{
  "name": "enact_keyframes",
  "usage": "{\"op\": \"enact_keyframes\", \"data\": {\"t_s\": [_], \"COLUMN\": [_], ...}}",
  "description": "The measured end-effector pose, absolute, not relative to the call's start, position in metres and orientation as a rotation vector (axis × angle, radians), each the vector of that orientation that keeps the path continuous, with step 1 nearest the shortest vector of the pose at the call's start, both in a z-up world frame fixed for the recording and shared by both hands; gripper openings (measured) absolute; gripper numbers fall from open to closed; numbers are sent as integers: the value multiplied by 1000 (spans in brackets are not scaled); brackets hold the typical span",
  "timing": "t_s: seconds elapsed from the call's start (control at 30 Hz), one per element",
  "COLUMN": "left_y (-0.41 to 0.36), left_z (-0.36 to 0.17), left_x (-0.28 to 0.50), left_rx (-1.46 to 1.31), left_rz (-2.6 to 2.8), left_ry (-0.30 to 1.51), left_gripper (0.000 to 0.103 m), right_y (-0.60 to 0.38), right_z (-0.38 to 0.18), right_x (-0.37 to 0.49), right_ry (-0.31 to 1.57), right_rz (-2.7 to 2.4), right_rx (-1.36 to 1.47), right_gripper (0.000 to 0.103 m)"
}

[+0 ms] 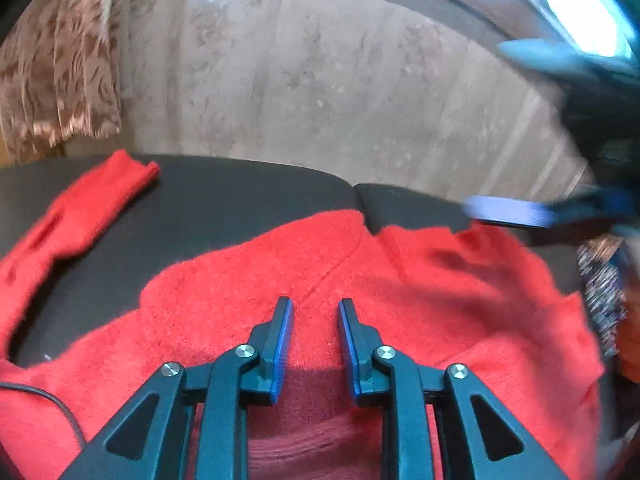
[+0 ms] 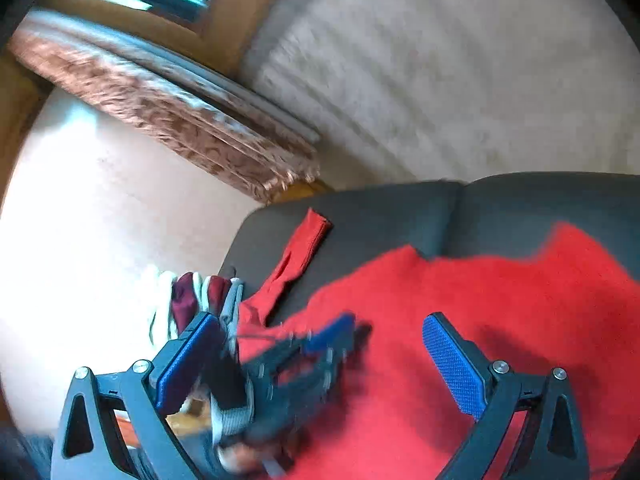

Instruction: Fold clothes

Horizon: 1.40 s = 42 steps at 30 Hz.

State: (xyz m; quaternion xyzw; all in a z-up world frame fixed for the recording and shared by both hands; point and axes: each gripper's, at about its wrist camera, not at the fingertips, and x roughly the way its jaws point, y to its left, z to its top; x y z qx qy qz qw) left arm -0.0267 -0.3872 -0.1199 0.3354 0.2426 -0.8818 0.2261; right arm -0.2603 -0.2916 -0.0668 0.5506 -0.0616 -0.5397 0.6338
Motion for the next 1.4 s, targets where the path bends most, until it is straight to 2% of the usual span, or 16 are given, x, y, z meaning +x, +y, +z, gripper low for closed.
{"op": "enact_keyframes", "data": {"t_s": [0.07, 0.2, 0.37, 0.47, 0.53, 0.63, 0.73, 0.8, 0.9, 0.97, 1.03, 1.07, 1.17, 1.23, 1.4], "left_y": [-394, -397, -401, -406, -409, -410, -412, -412, -412, -418, -422, -426, -452, -488, -567], "left_z": [-123, -127, -130, -134, -136, -138, -139, -137, -134, -131, -119, -111, -81, -59, -46], "left_x": [-24, -24, -20, -18, -17, -17, -19, -21, -23, -21, -14, -10, 6, 18, 16], "left_rx": [894, 862, 836, 819, 808, 805, 805, 811, 821, 838, 905, 927, 938, 923, 1072], "left_rz": [-2442, -2449, -2437, -2415, -2408, -2404, -2398, -2391, -2386, -2383, -2349, -2330, -2257, -2146, -1983], "left_ry": [751, 807, 859, 910, 943, 952, 950, 938, 930, 973, 937, 891, 696, 626, 619], "left_gripper": [21, 20, 18, 10, 9, 9, 8, 8, 8, 8, 13, 24, 24, 24, 28], "right_y": [-325, -358, -374, -356, -325, -268, -214, -183, -171, -180, -181, -182, -180, -183, -174], "right_z": [-82, -113, -122, -110, -92, -82, -97, -101, -105, -104, -105, -106, -107, -107, -111], "right_x": [-265, -257, -256, -270, -274, -263, -262, -259, -237, -230, -229, -229, -231, -229, -231], "right_ry": [-128, -59, -201, -288, -319, -229, -142, -194, -143, -68, -47, -60, -79, -86, -113], "right_rz": [-1173, -1101, -1088, -1175, -1238, -1397, -1596, -1630, -1683, -1725, -1730, -1724, -1717, -1715, -1700], "right_rx": [1343, 1492, 1435, 1387, 1313, 1256, 1292, 1190, 1007, 994, 989, 989, 983, 979, 972], "right_gripper": [103, 103, 103, 103, 103, 103, 103, 103, 103, 103, 103, 103, 103, 103, 103]}}
